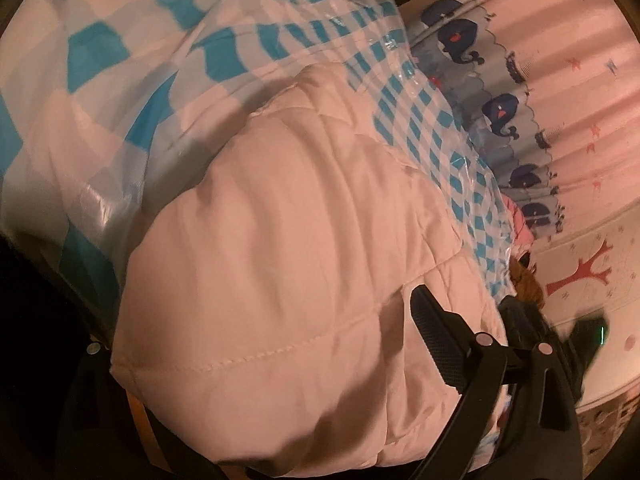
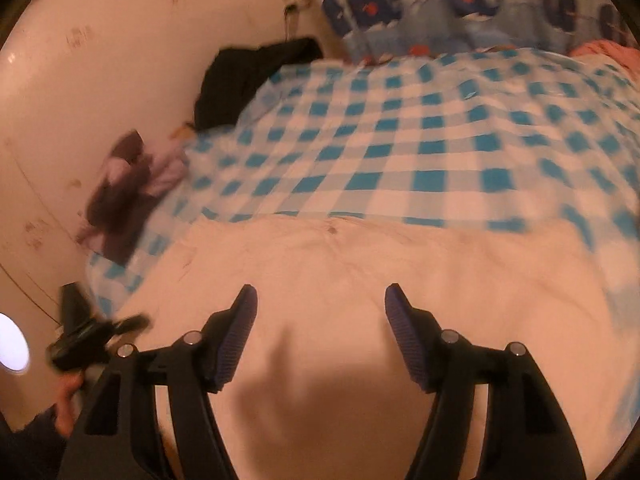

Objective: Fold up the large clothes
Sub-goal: 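Smooth the folded jacket with the open right gripper while the left gripper holds its edge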

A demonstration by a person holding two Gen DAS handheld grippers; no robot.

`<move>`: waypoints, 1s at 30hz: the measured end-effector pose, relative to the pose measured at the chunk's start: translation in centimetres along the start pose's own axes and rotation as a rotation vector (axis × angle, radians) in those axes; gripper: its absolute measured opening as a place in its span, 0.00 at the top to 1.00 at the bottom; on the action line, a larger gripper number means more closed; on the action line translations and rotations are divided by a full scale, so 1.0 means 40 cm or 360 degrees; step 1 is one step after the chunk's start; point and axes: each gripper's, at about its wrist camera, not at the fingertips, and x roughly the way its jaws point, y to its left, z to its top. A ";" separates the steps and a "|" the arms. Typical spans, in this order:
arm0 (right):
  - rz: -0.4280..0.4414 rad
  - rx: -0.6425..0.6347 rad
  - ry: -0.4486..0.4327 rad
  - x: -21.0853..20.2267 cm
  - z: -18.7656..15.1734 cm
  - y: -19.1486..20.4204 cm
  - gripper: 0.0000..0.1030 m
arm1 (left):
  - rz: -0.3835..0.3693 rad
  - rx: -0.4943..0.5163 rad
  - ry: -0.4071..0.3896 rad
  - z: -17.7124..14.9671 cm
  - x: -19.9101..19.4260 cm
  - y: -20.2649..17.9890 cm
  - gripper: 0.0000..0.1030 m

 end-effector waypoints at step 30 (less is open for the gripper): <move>-0.0085 -0.0368 0.0179 0.010 -0.243 0.207 0.13 | 0.0045 0.0145 -0.0036 0.003 -0.004 -0.023 0.43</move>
